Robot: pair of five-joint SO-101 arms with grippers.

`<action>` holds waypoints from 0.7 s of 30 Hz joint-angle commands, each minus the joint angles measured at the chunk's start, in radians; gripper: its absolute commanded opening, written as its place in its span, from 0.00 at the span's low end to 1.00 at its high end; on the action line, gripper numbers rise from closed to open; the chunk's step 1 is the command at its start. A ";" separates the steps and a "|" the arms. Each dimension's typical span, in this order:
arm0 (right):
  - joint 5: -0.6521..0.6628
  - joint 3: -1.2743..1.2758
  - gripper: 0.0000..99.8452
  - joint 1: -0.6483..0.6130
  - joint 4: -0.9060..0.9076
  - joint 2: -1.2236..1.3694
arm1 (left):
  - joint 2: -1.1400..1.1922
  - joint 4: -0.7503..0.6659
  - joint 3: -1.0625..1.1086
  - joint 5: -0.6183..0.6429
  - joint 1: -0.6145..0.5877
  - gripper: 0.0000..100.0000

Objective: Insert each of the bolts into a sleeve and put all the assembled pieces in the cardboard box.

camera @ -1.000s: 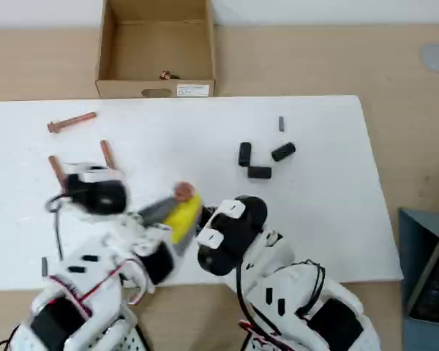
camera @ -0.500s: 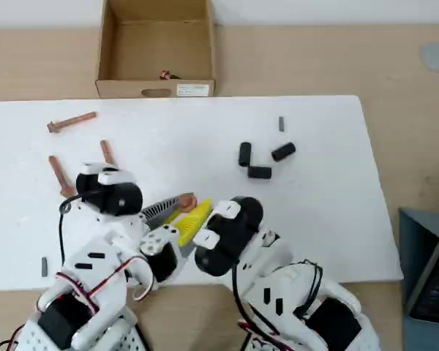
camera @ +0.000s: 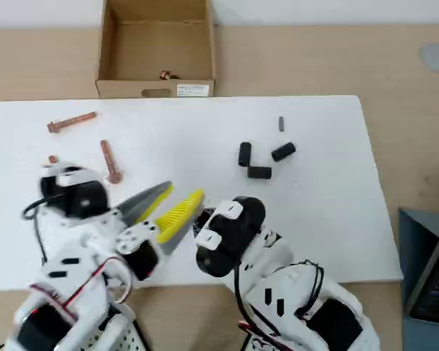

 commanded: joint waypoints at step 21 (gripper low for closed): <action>-0.161 -0.326 0.01 0.311 0.017 0.199 | -0.004 -0.035 0.364 -0.241 -0.600 0.00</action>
